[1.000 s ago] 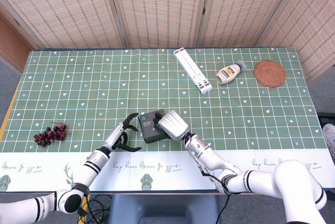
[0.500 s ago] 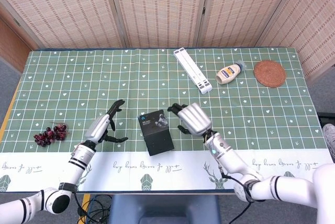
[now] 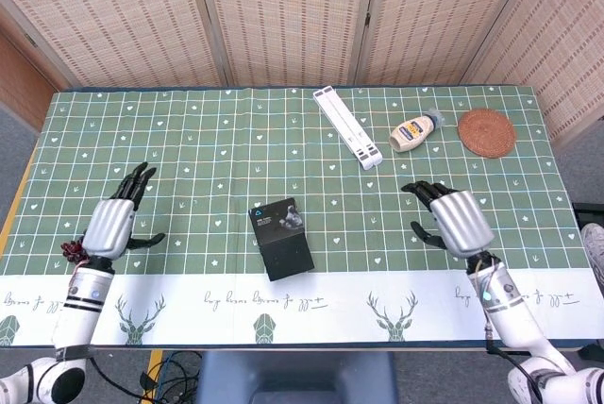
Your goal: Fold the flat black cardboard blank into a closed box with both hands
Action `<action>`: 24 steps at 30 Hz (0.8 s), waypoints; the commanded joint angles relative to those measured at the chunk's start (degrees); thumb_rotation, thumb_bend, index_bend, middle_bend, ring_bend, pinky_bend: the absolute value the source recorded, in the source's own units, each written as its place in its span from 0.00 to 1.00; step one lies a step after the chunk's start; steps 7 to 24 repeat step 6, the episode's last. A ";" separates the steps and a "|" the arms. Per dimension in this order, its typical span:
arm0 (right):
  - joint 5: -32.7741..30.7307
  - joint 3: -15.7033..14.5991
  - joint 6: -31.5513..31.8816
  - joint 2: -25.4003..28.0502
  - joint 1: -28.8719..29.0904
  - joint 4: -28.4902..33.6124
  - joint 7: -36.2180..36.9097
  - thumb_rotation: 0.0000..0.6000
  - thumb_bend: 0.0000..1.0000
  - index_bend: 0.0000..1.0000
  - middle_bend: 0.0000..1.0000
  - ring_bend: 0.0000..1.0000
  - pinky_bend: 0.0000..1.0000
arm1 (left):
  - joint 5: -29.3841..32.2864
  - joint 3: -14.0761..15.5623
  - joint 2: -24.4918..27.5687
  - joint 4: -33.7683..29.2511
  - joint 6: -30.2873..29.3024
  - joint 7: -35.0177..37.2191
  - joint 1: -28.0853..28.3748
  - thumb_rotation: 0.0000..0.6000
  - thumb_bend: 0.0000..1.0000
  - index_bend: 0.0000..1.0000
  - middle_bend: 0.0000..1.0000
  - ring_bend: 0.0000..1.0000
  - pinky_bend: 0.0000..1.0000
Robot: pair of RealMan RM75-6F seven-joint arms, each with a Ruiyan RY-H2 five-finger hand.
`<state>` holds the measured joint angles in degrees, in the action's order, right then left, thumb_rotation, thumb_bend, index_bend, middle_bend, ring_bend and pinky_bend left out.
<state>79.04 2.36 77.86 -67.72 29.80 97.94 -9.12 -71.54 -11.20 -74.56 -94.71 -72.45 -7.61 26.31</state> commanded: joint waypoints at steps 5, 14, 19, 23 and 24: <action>2.17 -3.64 4.93 1.39 -7.85 -3.32 4.57 1.00 0.34 0.25 0.34 0.42 0.63 | -2.61 4.07 2.35 -3.15 -9.93 -4.61 -7.39 1.00 0.06 0.04 0.00 0.08 0.36; 2.37 -3.77 6.22 1.11 -9.15 -3.97 5.37 1.00 0.34 0.25 0.34 0.42 0.63 | -2.86 4.59 2.64 -3.59 -11.21 -5.00 -8.49 1.00 0.06 0.04 0.00 0.08 0.36; 2.37 -3.77 6.22 1.11 -9.15 -3.97 5.37 1.00 0.34 0.25 0.34 0.42 0.63 | -2.86 4.59 2.64 -3.59 -11.21 -5.00 -8.49 1.00 0.06 0.04 0.00 0.08 0.36; 2.37 -3.77 6.22 1.11 -9.15 -3.97 5.37 1.00 0.34 0.25 0.34 0.42 0.63 | -2.86 4.59 2.64 -3.59 -11.21 -5.00 -8.49 1.00 0.06 0.04 0.00 0.08 0.36; 2.37 -3.77 6.22 1.11 -9.15 -3.97 5.37 1.00 0.34 0.25 0.34 0.42 0.63 | -2.86 4.59 2.64 -3.59 -11.21 -5.00 -8.49 1.00 0.06 0.04 0.00 0.08 0.36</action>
